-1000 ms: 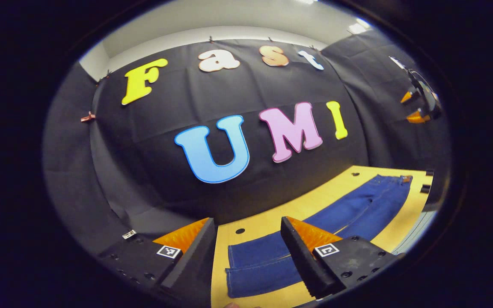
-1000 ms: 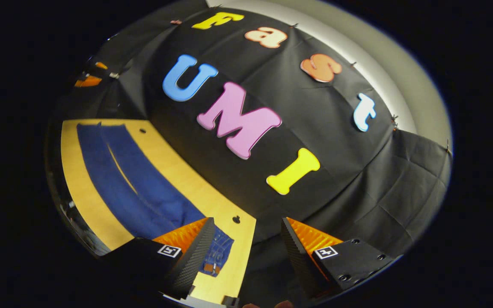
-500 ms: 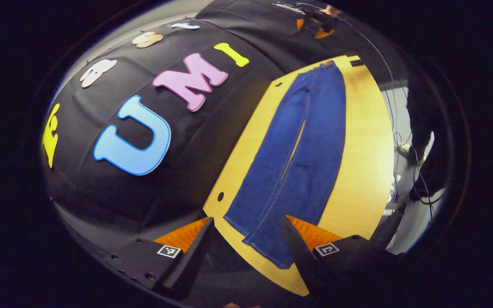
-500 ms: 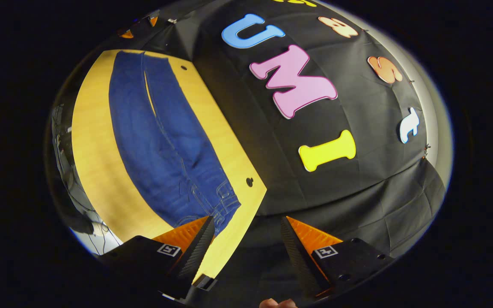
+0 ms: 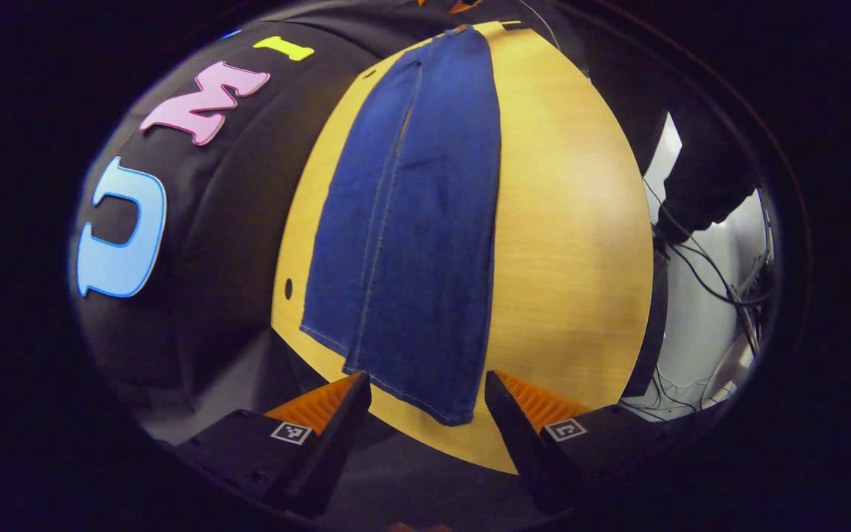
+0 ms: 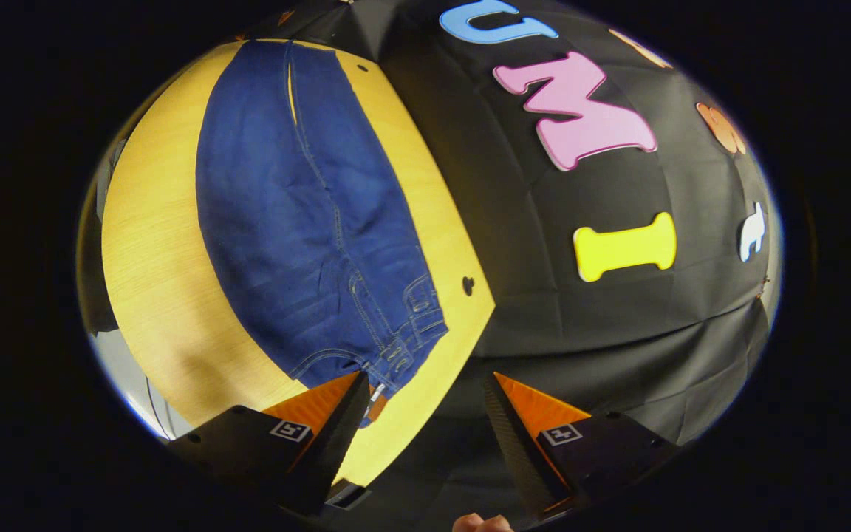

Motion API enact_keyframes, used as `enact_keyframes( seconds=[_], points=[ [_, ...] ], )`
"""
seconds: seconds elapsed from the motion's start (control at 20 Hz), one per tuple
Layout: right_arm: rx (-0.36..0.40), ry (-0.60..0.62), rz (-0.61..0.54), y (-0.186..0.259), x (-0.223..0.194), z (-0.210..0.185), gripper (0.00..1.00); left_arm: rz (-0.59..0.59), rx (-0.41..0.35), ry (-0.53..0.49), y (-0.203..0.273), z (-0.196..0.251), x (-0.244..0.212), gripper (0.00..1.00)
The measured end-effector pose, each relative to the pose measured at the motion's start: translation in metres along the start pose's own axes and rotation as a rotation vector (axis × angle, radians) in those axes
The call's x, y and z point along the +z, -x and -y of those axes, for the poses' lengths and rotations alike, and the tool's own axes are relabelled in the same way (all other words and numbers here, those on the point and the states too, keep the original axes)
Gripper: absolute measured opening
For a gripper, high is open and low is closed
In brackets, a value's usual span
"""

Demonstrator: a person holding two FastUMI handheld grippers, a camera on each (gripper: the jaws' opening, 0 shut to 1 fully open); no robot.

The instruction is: Grasp the waist and the cuffs of the jeans and fold them to make the two legs overlap; first hold the waist and fold one-third of the jeans toward the cuffs, then hold the cuffs and fold the remaining one-third in the same direction to finish folding.

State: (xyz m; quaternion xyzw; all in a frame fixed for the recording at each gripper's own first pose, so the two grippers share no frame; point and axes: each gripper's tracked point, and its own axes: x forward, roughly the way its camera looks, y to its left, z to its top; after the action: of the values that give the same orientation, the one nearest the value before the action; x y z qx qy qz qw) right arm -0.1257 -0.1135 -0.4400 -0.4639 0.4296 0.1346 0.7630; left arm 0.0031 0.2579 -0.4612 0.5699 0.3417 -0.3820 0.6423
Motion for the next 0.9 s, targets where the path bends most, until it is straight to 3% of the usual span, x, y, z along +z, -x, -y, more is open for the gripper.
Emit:
enact_keyframes(
  seconds=[0.15,0.25,0.3,0.45,0.65,0.85,0.9],
  points=[
    [0.081,0.042,-0.065,-0.033,-0.027,-0.022,0.97,-0.079,-0.067,-0.144,-0.026,0.01,-0.021,0.98],
    [0.137,0.077,-0.112,-0.051,-0.044,-0.036,0.97,-0.074,-0.093,-0.15,-0.03,0.016,-0.031,0.98],
    [0.151,0.097,-0.125,-0.057,-0.047,-0.038,0.97,-0.07,-0.105,-0.122,-0.034,0.014,-0.029,0.9],
    [0.144,0.099,-0.127,-0.069,-0.047,-0.035,0.97,-0.08,-0.103,-0.074,-0.042,0.004,-0.031,0.93],
    [0.12,0.053,-0.157,-0.08,-0.056,-0.023,0.97,-0.066,-0.05,-0.147,-0.045,-0.004,-0.021,0.93],
    [0.111,0.046,-0.172,-0.085,-0.061,-0.02,0.97,-0.095,-0.076,-0.077,-0.046,0.0,-0.021,0.92],
    [0.103,0.037,-0.186,-0.084,-0.065,-0.018,0.97,-0.109,-0.079,-0.089,-0.044,-0.001,-0.019,0.84]
  ],
)
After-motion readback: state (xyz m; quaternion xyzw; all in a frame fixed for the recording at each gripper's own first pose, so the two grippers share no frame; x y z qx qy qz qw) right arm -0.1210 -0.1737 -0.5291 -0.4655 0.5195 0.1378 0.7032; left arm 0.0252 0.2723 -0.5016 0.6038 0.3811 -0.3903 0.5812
